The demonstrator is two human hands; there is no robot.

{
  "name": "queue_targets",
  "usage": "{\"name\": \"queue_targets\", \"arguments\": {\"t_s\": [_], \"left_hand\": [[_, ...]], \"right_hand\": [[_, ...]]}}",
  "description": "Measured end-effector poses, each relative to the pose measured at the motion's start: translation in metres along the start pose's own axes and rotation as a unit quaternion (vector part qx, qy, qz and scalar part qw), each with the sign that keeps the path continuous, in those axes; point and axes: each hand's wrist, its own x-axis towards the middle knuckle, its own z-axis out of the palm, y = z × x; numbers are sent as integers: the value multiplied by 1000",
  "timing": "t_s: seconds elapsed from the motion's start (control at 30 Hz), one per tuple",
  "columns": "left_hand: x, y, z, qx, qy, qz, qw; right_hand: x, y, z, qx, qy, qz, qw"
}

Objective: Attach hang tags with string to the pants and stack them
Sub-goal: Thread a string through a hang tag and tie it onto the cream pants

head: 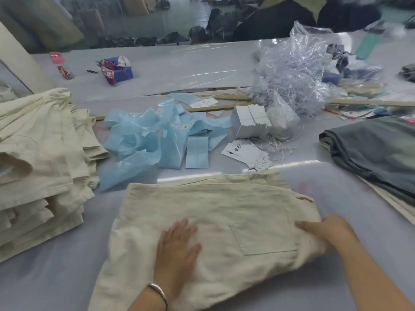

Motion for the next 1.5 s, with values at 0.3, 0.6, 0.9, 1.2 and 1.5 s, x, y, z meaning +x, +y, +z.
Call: {"name": "queue_targets", "arguments": {"t_s": [0.3, 0.6, 0.9, 1.2, 1.5], "left_hand": [[25, 21, 11, -34, 19, -71, 997], [46, 144, -24, -643, -131, -115, 745], [48, 191, -26, -637, -55, -122, 759], [56, 195, -27, -616, 1, -87, 783], [28, 200, -21, -316, 187, -21, 930]], "right_hand": [[-26, -23, 4, -41, 128, -372, 918], [-68, -32, 19, -124, 37, -424, 896], [-44, -23, -15, 202, -33, -346, 916], [-27, -20, -40, 372, -211, -324, 844], [-28, -24, -37, 218, -95, -481, 844]]}}
